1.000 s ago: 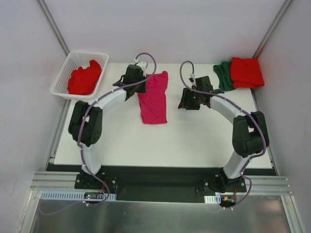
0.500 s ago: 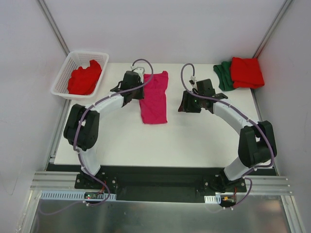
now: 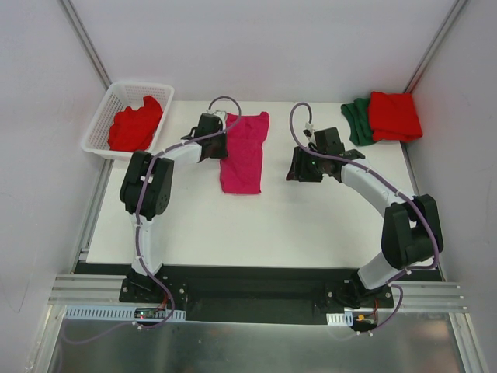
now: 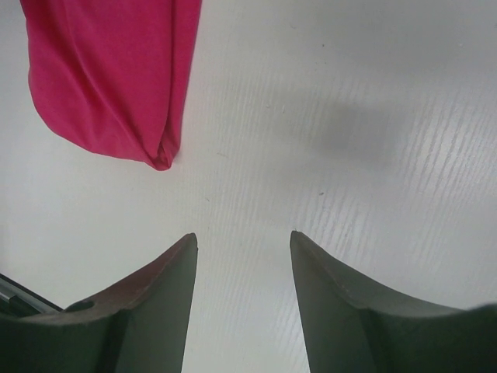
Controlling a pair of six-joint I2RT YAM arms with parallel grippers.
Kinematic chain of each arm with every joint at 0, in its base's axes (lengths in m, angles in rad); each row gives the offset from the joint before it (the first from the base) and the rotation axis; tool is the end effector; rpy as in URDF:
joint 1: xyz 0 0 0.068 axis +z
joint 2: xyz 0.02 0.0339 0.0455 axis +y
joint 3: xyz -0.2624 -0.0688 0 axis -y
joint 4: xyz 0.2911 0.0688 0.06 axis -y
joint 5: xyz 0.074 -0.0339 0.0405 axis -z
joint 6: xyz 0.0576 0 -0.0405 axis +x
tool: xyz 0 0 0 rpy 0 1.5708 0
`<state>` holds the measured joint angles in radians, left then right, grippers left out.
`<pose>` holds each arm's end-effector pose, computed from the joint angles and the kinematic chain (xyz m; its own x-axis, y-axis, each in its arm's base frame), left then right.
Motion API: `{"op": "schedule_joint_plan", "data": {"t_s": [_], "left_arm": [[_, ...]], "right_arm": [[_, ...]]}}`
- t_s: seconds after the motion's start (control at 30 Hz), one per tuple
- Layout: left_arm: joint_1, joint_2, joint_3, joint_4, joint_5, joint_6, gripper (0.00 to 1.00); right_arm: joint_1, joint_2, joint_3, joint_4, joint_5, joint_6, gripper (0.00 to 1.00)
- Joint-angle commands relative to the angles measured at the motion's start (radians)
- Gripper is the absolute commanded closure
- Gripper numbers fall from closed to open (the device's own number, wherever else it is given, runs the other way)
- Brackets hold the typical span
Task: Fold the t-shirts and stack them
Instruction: Fold the folded rectangular tshirt in 1/3 of the way, then grab one side of the 2/3 rectangular tshirt with both arms
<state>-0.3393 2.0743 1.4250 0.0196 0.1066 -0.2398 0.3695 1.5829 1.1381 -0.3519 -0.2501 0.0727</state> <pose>0.4891 -0.1791 0.1378 -0.6373 -0.0255 -0.7702 0.2683 0.9296 -0.2528 0.3702 0.1587 0.2120 -0.7022 -0.1965 -0.6844 -0.4615 0.8575 0.2273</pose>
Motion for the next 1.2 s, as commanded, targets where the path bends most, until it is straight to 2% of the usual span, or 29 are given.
{"op": "schedule_joint_plan", "data": {"t_s": [0.0, 0.23, 0.57, 0.67, 0.77, 0.8, 0.83, 0.9, 0.93, 1.17], "left_arm": [[0.031, -0.011, 0.035, 0.005, 0.034, -0.015, 1.0], [0.026, -0.105, -0.018, 0.006, 0.142, -0.042, 1.0], [0.0, -0.411, -0.168, 0.011, 0.194, -0.09, 0.98], [-0.009, -0.482, -0.268, 0.017, 0.191, -0.119, 0.97], [-0.023, -0.536, -0.385, 0.022, 0.159, -0.125, 0.89], [-0.024, -0.548, -0.441, 0.025, 0.153, -0.131, 0.83], [-0.027, -0.568, -0.469, 0.037, 0.147, -0.144, 0.67], [-0.027, -0.586, -0.552, 0.055, 0.134, -0.165, 0.61], [-0.027, -0.603, -0.579, 0.081, 0.137, -0.183, 0.53], [-0.035, -0.622, -0.716, 0.14, 0.091, -0.211, 0.51]], "right_arm": [[0.002, -0.041, 0.002, -0.009, 0.011, -0.017, 0.46], [0.003, -0.038, -0.003, -0.002, 0.0, -0.011, 0.46], [0.034, 0.006, -0.008, 0.019, -0.015, 0.002, 0.46], [0.055, 0.037, -0.011, 0.031, -0.028, 0.012, 0.4], [0.069, 0.069, -0.02, 0.065, -0.049, 0.032, 0.3], [0.072, 0.077, -0.023, 0.085, -0.057, 0.039, 0.28], [0.075, 0.083, -0.027, 0.096, -0.07, 0.051, 0.27], [0.078, 0.103, -0.032, 0.122, -0.081, 0.062, 0.26], [0.078, 0.109, -0.035, 0.131, -0.089, 0.068, 0.26], [0.083, 0.161, -0.051, 0.2, -0.153, 0.119, 0.26]]}}
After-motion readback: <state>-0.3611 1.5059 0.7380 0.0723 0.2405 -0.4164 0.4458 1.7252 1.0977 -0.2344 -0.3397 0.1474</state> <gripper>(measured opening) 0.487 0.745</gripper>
